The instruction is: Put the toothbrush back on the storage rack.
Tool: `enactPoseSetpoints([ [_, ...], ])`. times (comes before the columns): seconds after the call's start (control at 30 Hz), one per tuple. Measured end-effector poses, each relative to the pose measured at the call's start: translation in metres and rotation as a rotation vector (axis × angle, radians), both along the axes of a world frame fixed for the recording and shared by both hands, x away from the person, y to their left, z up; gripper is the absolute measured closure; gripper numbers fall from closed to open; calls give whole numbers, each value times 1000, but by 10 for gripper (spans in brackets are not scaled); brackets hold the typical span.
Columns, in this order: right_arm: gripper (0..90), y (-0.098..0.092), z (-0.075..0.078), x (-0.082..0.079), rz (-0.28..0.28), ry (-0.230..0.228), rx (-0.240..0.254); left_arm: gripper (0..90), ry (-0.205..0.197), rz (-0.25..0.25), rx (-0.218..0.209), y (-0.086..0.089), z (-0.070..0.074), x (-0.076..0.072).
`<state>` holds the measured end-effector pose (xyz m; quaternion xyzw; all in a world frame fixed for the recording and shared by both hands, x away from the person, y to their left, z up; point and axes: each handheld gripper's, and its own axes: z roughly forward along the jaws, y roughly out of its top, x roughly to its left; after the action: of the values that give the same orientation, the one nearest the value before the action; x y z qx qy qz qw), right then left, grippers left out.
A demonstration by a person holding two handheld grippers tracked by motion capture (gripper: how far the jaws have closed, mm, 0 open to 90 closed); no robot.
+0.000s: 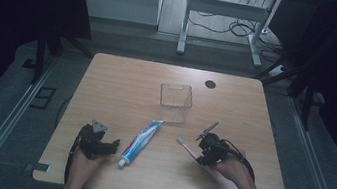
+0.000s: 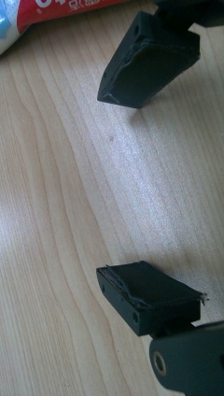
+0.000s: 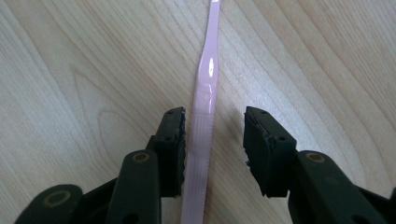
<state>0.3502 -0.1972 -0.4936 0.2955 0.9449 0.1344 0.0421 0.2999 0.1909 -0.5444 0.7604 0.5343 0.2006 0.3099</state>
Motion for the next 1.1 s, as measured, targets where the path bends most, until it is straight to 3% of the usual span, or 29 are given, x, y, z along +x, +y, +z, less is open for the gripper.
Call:
enactPoseSetpoints([
  [0.73,768,22,-7,11,23,52,-91,142,0,0,0,0,0,0],
  [0.9,781,23,-6,14,15,77,-95,142,0,0,0,0,0,0],
  [1.1,782,20,-5,15,-7,99,-63,142,0,0,0,0,0,0],
])
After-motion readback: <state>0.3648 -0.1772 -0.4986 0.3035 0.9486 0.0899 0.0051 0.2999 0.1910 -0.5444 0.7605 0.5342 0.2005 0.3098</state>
